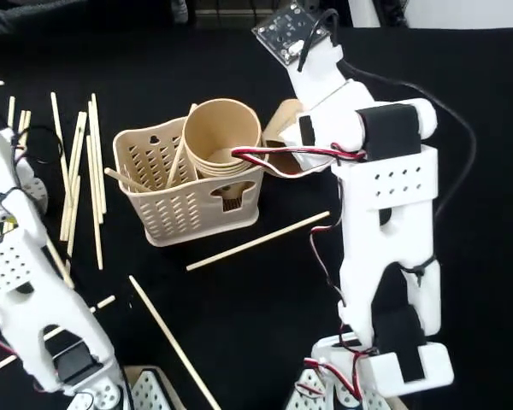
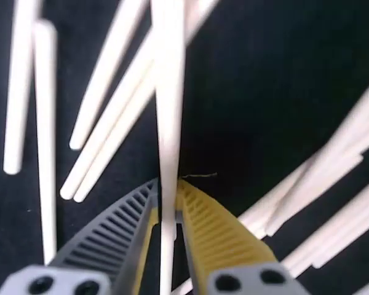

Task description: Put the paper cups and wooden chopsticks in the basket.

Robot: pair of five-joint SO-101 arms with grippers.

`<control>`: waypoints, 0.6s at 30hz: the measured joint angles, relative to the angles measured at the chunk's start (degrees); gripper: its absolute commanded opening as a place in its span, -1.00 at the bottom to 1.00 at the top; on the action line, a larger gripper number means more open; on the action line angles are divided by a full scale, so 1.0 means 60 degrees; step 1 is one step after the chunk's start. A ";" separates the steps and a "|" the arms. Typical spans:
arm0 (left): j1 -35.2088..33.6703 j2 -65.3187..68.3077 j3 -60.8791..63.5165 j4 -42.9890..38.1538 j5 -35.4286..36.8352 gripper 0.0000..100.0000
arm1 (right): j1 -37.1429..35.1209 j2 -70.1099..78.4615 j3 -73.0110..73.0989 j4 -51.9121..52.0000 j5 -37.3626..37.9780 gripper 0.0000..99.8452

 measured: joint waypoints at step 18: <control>0.0645 -0.6725 0.1289 0.0586 -0.0469 -0.94 | 0.2037 0.1377 0.1626 -0.1553 0.4088 -0.40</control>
